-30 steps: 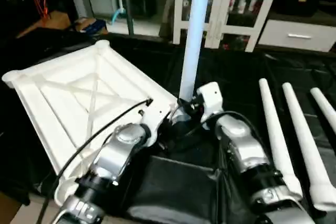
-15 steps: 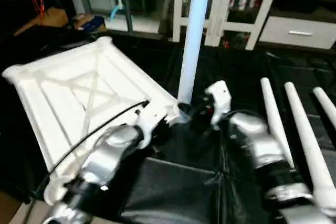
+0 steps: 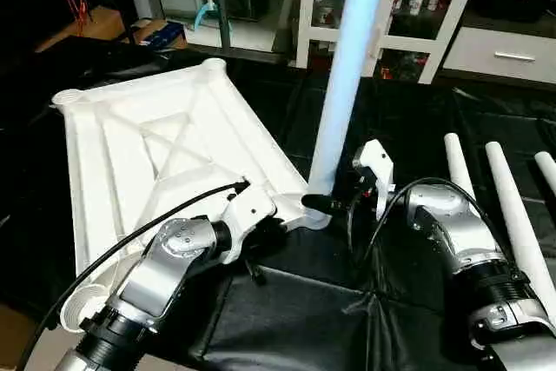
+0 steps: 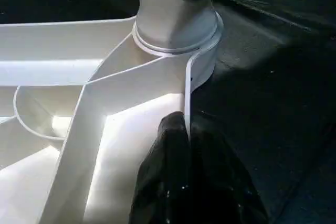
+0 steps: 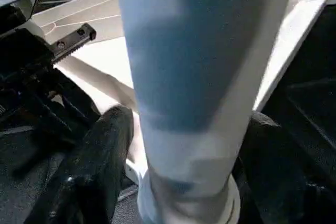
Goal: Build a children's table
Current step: Rotate leg to tighten
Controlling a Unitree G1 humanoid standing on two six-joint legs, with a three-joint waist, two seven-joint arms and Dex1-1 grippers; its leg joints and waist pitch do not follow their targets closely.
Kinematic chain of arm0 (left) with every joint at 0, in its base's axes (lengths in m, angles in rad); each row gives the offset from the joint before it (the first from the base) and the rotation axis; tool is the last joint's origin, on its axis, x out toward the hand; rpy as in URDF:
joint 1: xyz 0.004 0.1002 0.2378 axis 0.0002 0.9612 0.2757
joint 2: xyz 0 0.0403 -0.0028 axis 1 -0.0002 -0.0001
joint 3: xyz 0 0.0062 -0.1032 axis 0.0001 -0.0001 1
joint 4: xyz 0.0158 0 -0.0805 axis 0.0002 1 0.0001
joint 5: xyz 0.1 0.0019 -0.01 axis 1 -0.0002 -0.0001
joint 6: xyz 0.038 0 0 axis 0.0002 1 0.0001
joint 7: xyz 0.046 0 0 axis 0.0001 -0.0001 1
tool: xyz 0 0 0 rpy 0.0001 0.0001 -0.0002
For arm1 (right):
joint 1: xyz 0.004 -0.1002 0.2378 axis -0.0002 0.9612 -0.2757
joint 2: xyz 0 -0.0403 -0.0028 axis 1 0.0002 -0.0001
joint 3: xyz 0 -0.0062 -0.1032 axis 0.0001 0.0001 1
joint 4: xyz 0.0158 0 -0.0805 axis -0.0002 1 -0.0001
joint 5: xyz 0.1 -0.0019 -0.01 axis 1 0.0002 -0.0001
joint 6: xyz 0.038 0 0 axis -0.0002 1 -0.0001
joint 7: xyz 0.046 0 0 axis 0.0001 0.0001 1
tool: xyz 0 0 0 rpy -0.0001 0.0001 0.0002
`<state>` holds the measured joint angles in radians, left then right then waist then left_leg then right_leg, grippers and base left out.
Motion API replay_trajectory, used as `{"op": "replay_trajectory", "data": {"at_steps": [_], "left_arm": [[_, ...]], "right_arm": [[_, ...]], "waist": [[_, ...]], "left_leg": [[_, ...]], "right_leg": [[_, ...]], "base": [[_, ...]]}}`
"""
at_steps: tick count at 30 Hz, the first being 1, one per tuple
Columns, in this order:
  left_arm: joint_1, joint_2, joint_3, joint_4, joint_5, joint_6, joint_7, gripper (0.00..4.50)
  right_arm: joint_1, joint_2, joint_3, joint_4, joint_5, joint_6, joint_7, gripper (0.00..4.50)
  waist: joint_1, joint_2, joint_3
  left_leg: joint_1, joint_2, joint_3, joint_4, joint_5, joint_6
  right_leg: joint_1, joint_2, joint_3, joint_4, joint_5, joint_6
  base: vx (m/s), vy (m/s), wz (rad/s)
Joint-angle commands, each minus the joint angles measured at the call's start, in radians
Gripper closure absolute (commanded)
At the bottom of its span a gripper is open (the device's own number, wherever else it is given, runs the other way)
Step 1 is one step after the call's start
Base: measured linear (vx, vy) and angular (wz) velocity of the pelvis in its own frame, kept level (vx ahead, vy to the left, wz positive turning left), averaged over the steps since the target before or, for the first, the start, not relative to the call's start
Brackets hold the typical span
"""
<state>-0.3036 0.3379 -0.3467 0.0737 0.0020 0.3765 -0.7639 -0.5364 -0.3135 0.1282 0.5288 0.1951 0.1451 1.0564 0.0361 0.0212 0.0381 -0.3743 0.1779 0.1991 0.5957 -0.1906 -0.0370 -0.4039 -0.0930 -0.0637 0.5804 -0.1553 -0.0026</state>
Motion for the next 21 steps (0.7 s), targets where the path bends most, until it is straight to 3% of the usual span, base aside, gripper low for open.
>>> {"op": "replay_trajectory", "data": {"at_steps": [1, 10, 15, 21], "left_arm": [[0.003, -0.009, -0.006, -0.026, -0.022, -0.03, -0.017, 4.5], [0.011, -0.003, -0.004, -0.034, -0.02, -0.025, -0.021, 4.5], [0.0, -0.013, 0.001, -0.014, -0.003, -0.014, 0.01, 4.5], [-0.034, -0.052, 0.014, 0.039, 0.028, 0.007, 0.088, 4.5]], "right_arm": [[0.001, 0.01, -0.002, -0.009, 0.004, -0.001, 0.0, 1.74], [0.006, -0.002, 0.001, -0.016, 0.014, 0.013, 0.018, 2.45], [0.004, 0.023, -0.003, 0.02, -0.029, -0.01, -0.076, 2.59], [0.03, 0.067, 0.004, 0.018, -0.062, 0.003, -0.197, 2.62]], "waist": [[-0.002, -0.01, -0.057], [0.0, -0.011, -0.062], [-0.001, -0.01, -0.06], [-0.009, -0.01, -0.053]], "left_leg": [[0.017, 0.054, -0.023, -0.075, -0.237, 0.045], [0.015, 0.052, -0.02, -0.067, -0.159, 0.079], [0.015, 0.052, -0.021, -0.07, -0.187, 0.066], [0.018, 0.05, -0.025, -0.077, -0.286, 0.016]], "right_leg": [[0.038, -0.05, 0.039, -0.057, -0.252, -0.226], [0.042, -0.049, 0.039, -0.046, -0.16, -0.25], [0.041, -0.049, 0.039, -0.051, -0.204, -0.241], [0.035, -0.05, 0.04, -0.067, -0.347, -0.191]], "base": [[0.0, 0.0, 0.0], [0.0, 0.0, 0.0], [0.0, 0.0, 0.0], [0.0, 0.0, 0.0]]}}
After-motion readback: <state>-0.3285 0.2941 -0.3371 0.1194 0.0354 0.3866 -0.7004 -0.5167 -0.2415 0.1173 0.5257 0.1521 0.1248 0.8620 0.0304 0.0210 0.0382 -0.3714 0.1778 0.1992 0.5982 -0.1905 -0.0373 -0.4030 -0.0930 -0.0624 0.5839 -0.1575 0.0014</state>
